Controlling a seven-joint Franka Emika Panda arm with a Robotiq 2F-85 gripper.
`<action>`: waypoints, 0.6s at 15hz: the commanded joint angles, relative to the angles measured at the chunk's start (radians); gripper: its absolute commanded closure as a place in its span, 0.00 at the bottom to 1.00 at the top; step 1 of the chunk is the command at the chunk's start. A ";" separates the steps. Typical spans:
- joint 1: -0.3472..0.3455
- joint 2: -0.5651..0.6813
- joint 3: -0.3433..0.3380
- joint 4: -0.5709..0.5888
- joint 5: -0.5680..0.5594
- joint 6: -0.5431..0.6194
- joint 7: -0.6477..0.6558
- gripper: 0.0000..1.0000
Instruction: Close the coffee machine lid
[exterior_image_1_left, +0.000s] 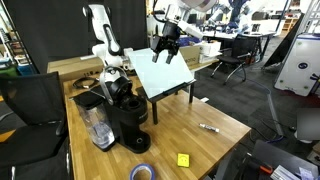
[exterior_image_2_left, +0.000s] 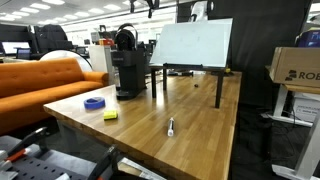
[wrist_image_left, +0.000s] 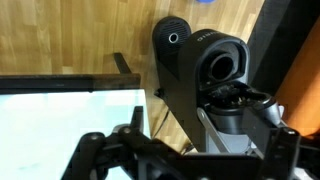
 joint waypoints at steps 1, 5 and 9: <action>-0.047 0.105 0.034 0.149 0.097 -0.116 -0.203 0.00; -0.087 0.189 0.064 0.254 0.120 -0.208 -0.357 0.00; -0.119 0.251 0.090 0.331 0.115 -0.239 -0.445 0.00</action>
